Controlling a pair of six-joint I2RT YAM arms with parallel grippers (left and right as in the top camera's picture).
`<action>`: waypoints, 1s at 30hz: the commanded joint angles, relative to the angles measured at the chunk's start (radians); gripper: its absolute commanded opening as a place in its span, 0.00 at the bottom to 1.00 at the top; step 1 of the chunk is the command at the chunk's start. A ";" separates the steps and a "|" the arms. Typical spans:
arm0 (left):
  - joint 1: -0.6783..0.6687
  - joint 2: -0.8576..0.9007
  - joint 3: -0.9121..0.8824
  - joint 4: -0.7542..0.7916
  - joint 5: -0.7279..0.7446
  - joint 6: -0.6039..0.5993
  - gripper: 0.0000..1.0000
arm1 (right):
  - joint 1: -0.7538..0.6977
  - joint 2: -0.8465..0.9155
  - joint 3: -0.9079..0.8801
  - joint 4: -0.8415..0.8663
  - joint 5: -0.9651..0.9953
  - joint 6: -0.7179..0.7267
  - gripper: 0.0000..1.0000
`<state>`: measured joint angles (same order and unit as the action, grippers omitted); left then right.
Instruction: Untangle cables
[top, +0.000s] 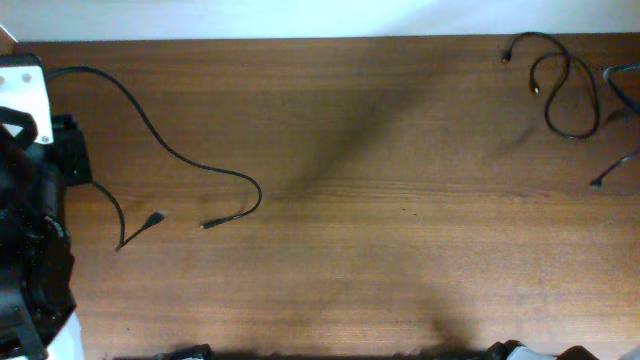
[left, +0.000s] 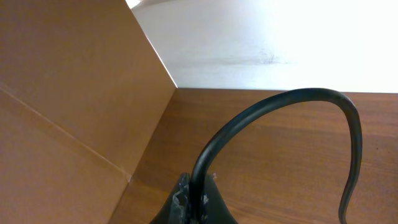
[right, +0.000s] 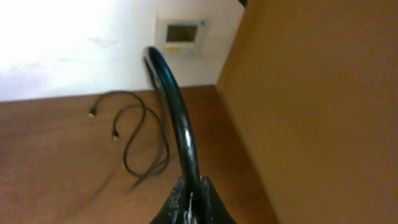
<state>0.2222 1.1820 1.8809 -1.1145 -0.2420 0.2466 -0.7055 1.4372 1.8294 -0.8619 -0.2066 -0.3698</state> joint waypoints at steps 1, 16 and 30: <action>0.005 -0.004 0.016 0.010 0.005 0.024 0.00 | -0.038 -0.010 0.014 -0.005 0.088 0.053 0.04; 0.005 -0.004 0.016 0.002 -0.011 0.031 0.00 | -0.266 -0.019 -0.010 -0.201 -0.077 0.327 0.04; 0.005 -0.004 0.016 -0.002 -0.011 0.031 0.00 | -0.263 -0.021 -0.277 0.001 -0.159 0.296 0.04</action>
<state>0.2222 1.1820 1.8809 -1.1183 -0.2432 0.2691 -0.9680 1.4277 1.6314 -0.9070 -0.3054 -0.0719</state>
